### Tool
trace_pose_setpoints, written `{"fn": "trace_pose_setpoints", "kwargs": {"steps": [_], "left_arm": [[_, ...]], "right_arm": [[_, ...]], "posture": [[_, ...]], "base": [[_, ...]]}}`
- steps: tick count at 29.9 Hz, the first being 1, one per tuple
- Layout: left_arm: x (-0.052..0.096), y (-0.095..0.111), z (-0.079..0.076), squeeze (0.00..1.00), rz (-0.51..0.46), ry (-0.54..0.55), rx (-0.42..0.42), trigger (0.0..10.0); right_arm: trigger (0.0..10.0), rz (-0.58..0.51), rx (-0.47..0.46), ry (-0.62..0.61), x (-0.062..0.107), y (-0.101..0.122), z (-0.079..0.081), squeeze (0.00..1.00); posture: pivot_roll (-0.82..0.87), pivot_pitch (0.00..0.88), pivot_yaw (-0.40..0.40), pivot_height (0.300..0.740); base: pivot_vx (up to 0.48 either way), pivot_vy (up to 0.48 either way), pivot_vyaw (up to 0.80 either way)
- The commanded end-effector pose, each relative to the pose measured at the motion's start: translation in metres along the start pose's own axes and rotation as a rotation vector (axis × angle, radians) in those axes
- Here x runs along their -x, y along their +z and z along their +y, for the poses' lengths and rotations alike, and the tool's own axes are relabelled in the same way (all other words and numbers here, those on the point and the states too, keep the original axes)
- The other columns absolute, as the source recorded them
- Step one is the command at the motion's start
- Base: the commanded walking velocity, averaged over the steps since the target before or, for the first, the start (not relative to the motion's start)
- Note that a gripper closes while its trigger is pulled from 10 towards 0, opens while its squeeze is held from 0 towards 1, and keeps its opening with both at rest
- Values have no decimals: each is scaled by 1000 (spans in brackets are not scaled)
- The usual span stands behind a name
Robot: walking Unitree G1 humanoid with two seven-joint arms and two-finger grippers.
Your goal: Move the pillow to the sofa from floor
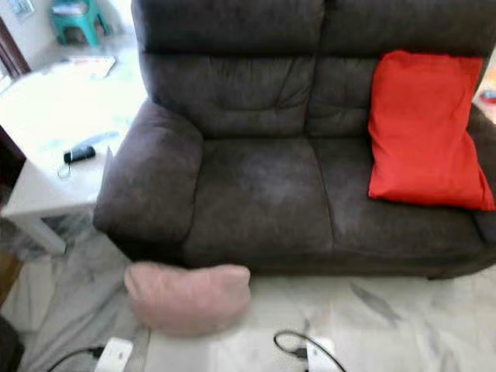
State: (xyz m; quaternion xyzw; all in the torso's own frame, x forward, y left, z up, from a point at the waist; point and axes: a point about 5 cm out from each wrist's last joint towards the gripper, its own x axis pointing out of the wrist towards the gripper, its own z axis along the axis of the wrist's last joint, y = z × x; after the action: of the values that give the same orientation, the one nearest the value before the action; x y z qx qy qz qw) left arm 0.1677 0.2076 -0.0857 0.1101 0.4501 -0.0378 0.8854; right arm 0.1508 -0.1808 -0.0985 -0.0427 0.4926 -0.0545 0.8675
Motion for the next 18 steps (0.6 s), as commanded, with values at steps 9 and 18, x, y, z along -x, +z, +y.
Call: {"fn": "trace_pose_setpoints", "kwargs": {"steps": [9, 18], "left_arm": [[1, -7, -4, 0, 31, -15, -2, 10000], [1, -6, -4, 0, 24, -13, -3, 10000]], "right_arm": [[10000, 12, 10, -13, 2, -12, -22, 0], [10000, 18, 2, -21, 2, -12, -21, 0]], "posture": [[53, 66, 29, 740], [54, 81, 28, 740]], "base": [[0, 357, 451], [0, 225, 48]]}}
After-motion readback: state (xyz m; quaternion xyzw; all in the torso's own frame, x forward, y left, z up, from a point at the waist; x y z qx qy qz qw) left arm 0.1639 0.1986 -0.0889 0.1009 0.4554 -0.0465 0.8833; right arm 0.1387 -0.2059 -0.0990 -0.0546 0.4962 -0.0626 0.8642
